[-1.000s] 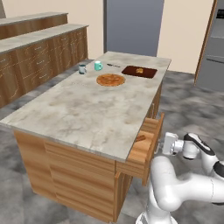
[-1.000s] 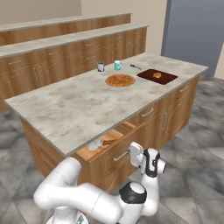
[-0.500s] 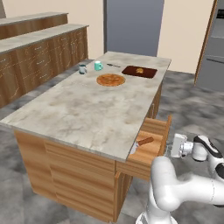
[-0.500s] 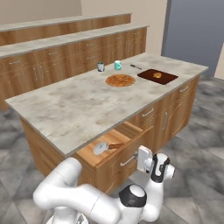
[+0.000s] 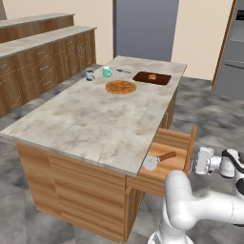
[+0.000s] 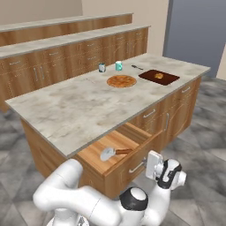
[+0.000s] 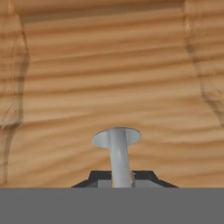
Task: Take the pizza cutter from the drawer on the right and place it on the dining counter for cutting.
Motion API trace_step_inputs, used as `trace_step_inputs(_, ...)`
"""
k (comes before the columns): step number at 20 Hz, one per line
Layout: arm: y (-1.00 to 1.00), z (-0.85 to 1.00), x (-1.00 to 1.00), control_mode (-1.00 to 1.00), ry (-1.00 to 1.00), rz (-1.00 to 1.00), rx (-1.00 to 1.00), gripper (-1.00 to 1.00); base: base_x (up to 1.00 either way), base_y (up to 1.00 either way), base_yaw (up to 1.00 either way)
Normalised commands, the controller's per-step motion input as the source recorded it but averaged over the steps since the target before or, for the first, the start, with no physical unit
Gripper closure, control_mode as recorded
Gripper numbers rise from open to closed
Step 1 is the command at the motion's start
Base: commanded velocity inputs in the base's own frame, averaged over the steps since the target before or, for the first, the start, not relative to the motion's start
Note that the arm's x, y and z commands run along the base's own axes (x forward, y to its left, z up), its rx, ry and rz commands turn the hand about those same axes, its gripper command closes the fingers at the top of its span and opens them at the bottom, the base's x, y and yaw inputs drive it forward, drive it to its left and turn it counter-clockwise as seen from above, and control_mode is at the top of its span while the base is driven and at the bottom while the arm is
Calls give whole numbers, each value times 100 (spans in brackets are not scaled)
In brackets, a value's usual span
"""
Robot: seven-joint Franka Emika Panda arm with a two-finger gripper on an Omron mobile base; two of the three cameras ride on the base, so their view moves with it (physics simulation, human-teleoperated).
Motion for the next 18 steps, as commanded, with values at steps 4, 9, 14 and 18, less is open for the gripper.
trace_step_inputs(4,-76,-7,0,-100,0,8,11,100,0,0,0)
trace_step_inputs(9,-75,-8,0,-100,0,8,11,100,0,0,0)
trace_step_inputs(14,-69,-10,0,-100,-1,9,9,100,0,0,0)
trace_step_inputs(18,-60,-10,0,-100,-2,8,8,100,0,0,0)
